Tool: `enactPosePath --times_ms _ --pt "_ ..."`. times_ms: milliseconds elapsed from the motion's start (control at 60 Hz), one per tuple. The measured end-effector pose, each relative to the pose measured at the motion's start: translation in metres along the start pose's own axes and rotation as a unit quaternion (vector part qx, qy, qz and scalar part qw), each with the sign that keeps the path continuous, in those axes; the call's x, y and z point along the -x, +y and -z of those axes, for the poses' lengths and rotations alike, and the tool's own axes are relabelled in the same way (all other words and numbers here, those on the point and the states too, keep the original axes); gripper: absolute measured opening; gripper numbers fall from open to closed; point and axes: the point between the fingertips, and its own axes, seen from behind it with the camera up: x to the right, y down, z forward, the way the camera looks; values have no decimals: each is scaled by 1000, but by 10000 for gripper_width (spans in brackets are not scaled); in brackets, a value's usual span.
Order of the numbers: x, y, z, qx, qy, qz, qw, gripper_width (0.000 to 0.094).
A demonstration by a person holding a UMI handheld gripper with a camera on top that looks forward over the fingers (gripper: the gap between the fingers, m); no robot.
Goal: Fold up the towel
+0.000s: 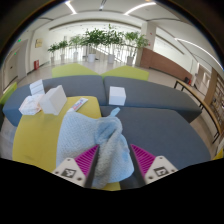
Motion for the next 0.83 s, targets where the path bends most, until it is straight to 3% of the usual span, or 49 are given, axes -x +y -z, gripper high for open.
enactPosePath --times_ms 17,33,67,267,533,717,833 --pt "-6 -2 6 -3 7 6 1000 850" --pt "-11 -4 11 -6 13 11 1000 876" --pt "-20 -8 23 -8 20 20 1000 820" --pt "-11 -13 120 -30 -13 2 999 847" --pt "43 -10 249 -94 -69 13 993 844" --pt "65 -7 284 -119 -95 24 988 840" --pt "54 -8 281 -124 -88 18 988 841"
